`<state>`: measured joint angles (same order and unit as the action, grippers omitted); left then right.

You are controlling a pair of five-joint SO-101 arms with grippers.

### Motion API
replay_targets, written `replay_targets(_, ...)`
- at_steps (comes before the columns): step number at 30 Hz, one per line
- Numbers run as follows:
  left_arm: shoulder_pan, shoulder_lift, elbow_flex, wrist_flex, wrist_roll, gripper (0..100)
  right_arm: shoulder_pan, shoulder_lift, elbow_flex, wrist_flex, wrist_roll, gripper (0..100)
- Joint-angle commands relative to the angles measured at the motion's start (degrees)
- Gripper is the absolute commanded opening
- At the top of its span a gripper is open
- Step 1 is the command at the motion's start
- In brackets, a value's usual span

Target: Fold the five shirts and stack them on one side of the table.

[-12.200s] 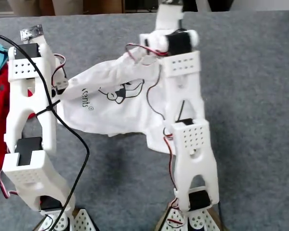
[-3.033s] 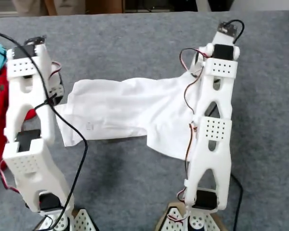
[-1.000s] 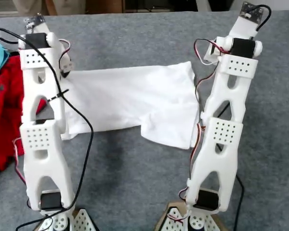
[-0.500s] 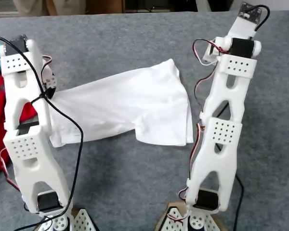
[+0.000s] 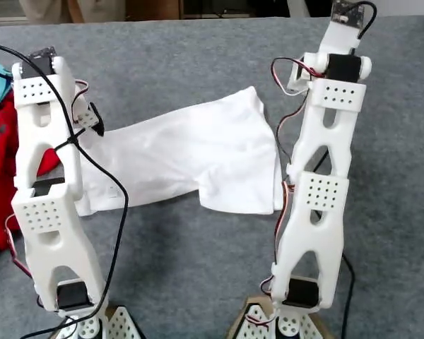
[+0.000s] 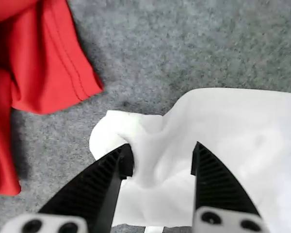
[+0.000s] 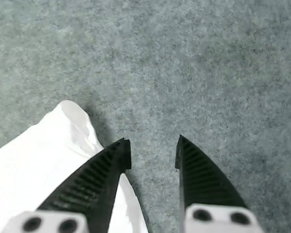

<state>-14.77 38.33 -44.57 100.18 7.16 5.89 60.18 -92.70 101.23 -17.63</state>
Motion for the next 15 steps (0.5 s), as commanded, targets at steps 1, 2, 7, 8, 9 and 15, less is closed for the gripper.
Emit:
replay_targets(1,-1.1,-1.7,-4.7,0.7,-2.1,22,-1.6,-10.2,2.2,1.1,4.1,16.4)
replay_targets(2,-1.2,-2.7,-4.7,0.8,-2.9,22,-1.8,-11.9,4.7,1.1,6.2,16.4)
replay_targets(7,0.5,-15.2,3.3,0.8,-7.0,15,-2.0,-25.9,24.0,1.1,17.8,16.4)
replay_targets(8,1.3,-18.8,5.9,0.8,-8.9,13,-2.0,-29.6,29.3,1.1,20.7,16.4)
replay_targets(9,2.0,-22.5,8.9,0.8,-10.4,10,-2.0,-33.4,34.6,1.1,24.0,16.4)
replay_targets(15,5.9,-45.3,31.8,0.6,-11.5,2,-5.2,-53.8,59.9,0.4,51.4,16.4)
